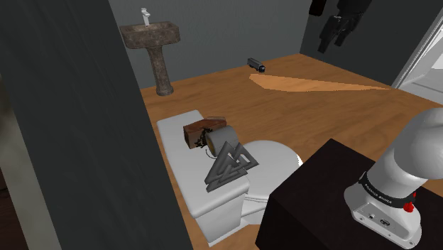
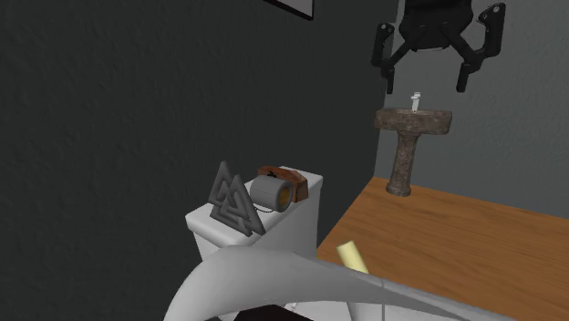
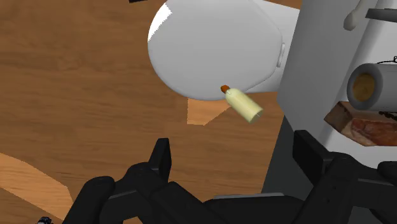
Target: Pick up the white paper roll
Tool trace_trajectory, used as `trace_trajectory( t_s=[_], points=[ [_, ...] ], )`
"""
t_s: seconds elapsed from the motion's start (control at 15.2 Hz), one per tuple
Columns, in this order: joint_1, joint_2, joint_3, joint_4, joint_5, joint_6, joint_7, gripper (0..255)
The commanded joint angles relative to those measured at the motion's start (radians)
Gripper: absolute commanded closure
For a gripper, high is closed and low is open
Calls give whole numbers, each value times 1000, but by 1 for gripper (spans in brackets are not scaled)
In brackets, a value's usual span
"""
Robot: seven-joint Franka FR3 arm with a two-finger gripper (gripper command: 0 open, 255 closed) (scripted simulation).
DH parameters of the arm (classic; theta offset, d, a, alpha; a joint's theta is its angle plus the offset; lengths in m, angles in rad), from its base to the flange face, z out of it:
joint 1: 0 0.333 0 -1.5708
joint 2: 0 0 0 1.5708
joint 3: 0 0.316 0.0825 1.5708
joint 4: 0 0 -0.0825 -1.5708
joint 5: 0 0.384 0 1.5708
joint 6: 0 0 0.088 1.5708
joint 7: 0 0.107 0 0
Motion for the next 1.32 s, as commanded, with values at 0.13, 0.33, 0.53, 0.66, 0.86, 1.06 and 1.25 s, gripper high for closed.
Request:
trace_trajectory(
  t_s=[0.13,0.33,0.53,0.66,0.86,1.06,1.25],
  points=[
    [33,-37,-34,-97,20,110,-61,0],
    [88,-76,-89,-229,51,274,-159,0],
    [151,-92,-152,-345,84,440,-268,0],
    [201,-89,-200,-412,108,552,-348,0],
    [295,-63,-286,-495,151,724,-481,0],
    [426,-16,-400,-556,203,895,-636,0],
    [611,36,-557,-590,267,1062,-815,0]
  ],
)
